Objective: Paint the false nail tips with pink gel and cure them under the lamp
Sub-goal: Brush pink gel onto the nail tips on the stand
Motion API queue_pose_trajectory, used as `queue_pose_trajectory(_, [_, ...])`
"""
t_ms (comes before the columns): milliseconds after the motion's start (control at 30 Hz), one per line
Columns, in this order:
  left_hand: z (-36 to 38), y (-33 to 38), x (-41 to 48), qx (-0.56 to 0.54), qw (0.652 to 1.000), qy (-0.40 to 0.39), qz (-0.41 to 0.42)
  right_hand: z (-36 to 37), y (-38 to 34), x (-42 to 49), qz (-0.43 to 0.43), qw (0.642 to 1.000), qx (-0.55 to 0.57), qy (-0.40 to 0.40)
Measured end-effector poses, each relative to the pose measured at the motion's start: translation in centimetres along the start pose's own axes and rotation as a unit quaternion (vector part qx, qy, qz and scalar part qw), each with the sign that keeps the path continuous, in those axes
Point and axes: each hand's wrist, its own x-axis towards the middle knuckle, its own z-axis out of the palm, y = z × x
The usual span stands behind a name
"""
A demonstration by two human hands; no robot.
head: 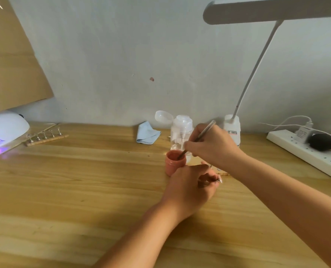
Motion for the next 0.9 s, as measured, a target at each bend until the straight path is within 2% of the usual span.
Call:
queue_pose_trajectory(100, [0.2, -0.1, 0.0, -0.003, 1.0, 0.002, -0.005, -1.3, 0.4, -1.8, -0.003, 0.987, 0.147, 0.063])
queue_pose_trajectory(233, [0.4, -0.6, 0.2, -0.008, 1.0, 0.022, -0.014, -3.0, 2.7, -6.4, 0.036, 0.93, 0.359, 0.07])
queue_pose_trajectory(433, [0.8, -1.0, 0.5, -0.094, 0.995, 0.021, -0.003, -2.5, 6.5, -10.5, 0.108, 0.897, 0.412, 0.118])
queue_pose_trajectory(900, [0.6, -1.0, 0.4, -0.102, 0.994, 0.023, -0.009, -1.4, 7.4, -10.2, 0.083, 0.903, 0.412, 0.092])
